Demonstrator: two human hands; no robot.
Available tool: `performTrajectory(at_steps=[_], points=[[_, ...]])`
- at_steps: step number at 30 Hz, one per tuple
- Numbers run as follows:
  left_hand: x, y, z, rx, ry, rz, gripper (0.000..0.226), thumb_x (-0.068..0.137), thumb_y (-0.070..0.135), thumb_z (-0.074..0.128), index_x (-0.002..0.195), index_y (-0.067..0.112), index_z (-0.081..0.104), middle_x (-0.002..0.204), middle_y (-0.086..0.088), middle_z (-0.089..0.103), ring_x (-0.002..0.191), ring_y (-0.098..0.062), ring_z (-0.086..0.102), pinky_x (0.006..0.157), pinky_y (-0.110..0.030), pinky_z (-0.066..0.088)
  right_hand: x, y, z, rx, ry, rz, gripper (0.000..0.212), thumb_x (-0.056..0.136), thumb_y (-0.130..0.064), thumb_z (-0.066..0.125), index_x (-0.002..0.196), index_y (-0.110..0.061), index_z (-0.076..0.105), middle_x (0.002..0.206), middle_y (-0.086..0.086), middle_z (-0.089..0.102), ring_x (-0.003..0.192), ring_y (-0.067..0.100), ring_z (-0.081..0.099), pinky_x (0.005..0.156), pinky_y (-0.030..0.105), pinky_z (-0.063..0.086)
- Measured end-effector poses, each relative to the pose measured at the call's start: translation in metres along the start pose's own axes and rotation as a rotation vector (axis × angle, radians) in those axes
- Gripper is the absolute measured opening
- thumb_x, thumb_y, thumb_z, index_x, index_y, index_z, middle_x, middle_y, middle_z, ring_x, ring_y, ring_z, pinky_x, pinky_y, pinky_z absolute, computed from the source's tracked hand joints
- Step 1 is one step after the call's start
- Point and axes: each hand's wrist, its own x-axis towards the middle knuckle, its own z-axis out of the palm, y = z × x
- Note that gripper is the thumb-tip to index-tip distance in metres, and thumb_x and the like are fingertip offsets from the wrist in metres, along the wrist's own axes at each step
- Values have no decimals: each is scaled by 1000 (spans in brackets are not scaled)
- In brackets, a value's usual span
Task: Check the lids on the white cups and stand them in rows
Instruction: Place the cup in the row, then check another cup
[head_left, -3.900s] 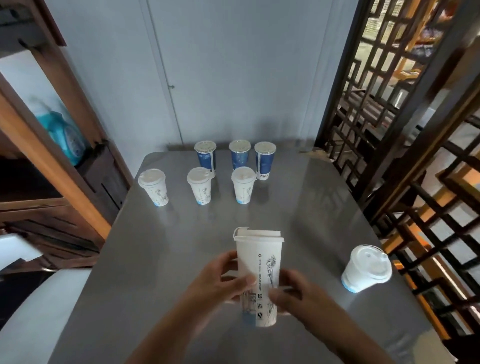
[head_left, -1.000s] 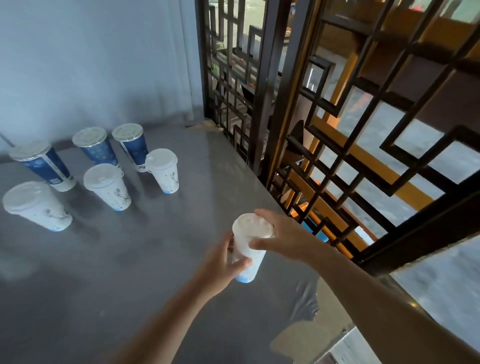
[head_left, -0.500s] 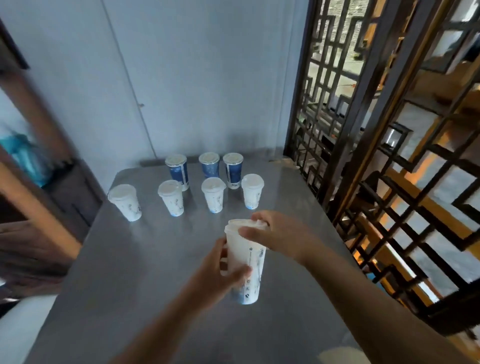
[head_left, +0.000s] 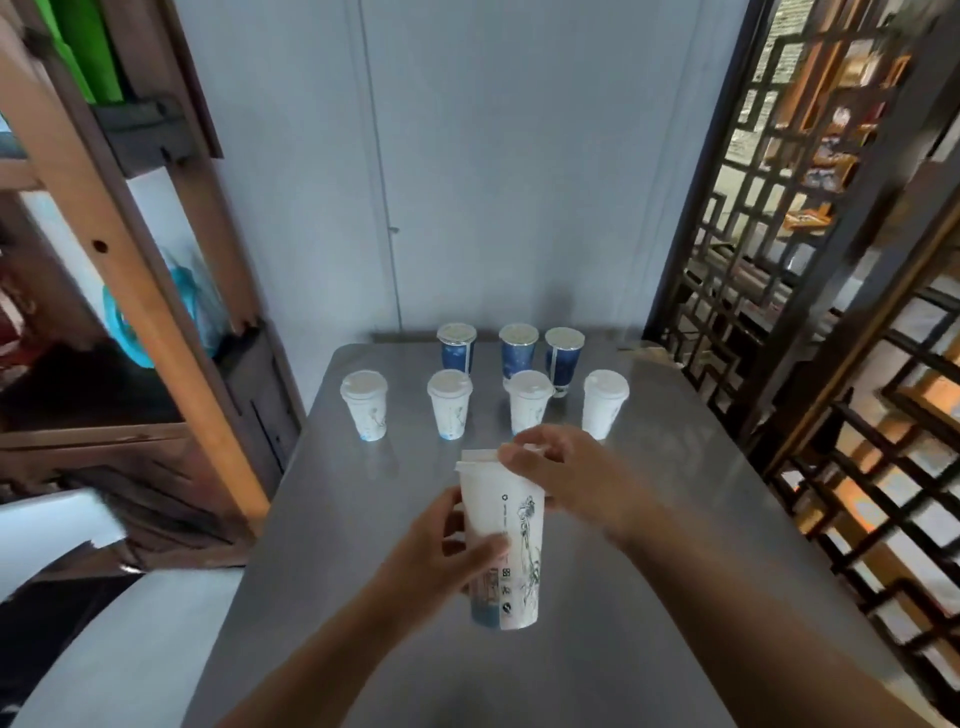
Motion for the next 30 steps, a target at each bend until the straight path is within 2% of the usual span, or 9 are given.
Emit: performTrajectory(at_steps=[5,12,19,22,24,26,29,30], points=[[-10,-7,-36,-15,-17,-5,60,67,47,78,120,32,55,113,-2,74,99,-19,75,78,-46,64,7,-11,36,9,2,18,77,61,-78,57,120,-28,59,119,1,68,104,16,67,95,45,55],[-18,-10,-53,-24,-35,-17,54,70,46,78,118,37,55,112,4,74,101,-14,74,75,-35,64,12,-18,52,-3,8,21,76,59,-78,57,117,-30,59,114,-1,69,101,16,68,94,45,56],[-23,-14,-58,-28,-43,-28,61,71,46,78,124,32,52,115,3,73,102,-14,74,78,-38,64,14,-16,60,10,-8,4,78,60,-75,59,119,-24,59,112,3,70,101,19,68,95,46,55],[-22,-21,-63,3,-27,-29,65,68,48,80,124,29,53,117,1,73,104,-17,73,80,-38,63,14,-12,66,-31,-8,-28,72,64,-72,58,121,-27,57,110,-4,67,96,9,66,88,35,56],[-18,-30,-65,44,-15,-35,63,68,43,81,123,28,56,116,2,73,104,-17,73,85,-41,62,14,-4,72,-50,-12,-34,71,68,-67,60,126,-28,53,116,-7,61,96,6,62,82,25,52],[-15,-43,-65,101,-21,-45,63,64,38,82,121,31,57,113,6,74,104,-14,71,88,-38,60,13,8,79,-60,-39,-19,75,72,-61,67,135,-26,47,126,-5,57,104,9,59,87,26,49],[-11,-70,-64,164,-32,-72,65,54,38,83,114,36,59,104,20,74,96,0,68,79,-21,57,8,31,91,-131,-83,9,86,74,-53,73,146,-21,37,139,-1,53,119,15,55,104,38,46],[-9,-79,-63,182,-30,-85,67,52,39,83,114,36,59,103,20,74,97,-1,67,79,-23,58,6,40,95,-148,-87,19,89,74,-51,74,147,-21,34,141,-1,52,123,16,53,107,41,44]])
